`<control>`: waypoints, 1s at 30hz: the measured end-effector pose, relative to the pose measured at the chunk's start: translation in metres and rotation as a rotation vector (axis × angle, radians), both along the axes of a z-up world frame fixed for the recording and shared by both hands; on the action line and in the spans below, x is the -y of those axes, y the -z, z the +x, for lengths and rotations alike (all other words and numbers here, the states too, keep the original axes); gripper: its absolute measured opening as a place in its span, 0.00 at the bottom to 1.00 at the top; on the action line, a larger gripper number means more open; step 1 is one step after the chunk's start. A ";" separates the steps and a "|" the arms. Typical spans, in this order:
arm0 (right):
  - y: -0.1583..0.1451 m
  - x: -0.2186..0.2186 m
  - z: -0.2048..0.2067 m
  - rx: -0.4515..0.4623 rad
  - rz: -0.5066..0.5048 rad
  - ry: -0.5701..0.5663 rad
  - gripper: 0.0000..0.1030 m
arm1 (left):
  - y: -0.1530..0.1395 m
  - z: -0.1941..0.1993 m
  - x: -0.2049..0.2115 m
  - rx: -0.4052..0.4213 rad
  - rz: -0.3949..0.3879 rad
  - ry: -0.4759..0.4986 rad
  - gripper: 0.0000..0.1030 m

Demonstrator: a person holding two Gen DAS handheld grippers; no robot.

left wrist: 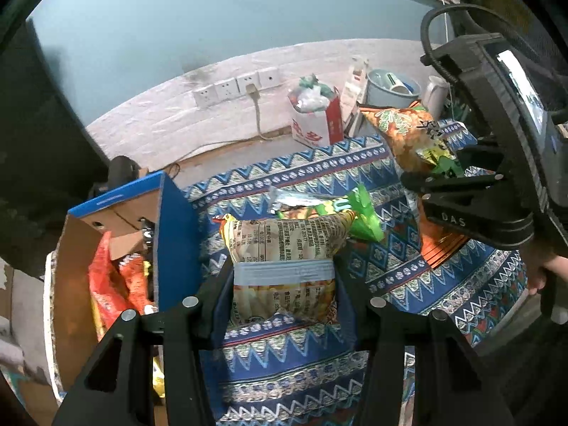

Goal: Organize snacks
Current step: 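Carry the cracker pack and orange-green bag over the box with both tools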

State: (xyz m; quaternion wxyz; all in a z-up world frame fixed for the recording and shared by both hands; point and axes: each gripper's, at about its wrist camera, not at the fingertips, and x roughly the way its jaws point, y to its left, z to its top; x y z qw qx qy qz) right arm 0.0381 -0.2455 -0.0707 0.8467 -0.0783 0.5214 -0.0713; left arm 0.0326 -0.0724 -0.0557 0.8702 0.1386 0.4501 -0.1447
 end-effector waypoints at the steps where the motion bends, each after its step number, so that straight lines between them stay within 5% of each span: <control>1: -0.001 -0.004 0.001 0.002 0.003 -0.005 0.32 | -0.002 0.000 -0.003 0.005 -0.002 -0.005 0.50; 30: -0.019 -0.152 0.052 0.007 0.091 -0.200 0.32 | -0.010 0.013 -0.157 -0.007 -0.089 -0.261 0.50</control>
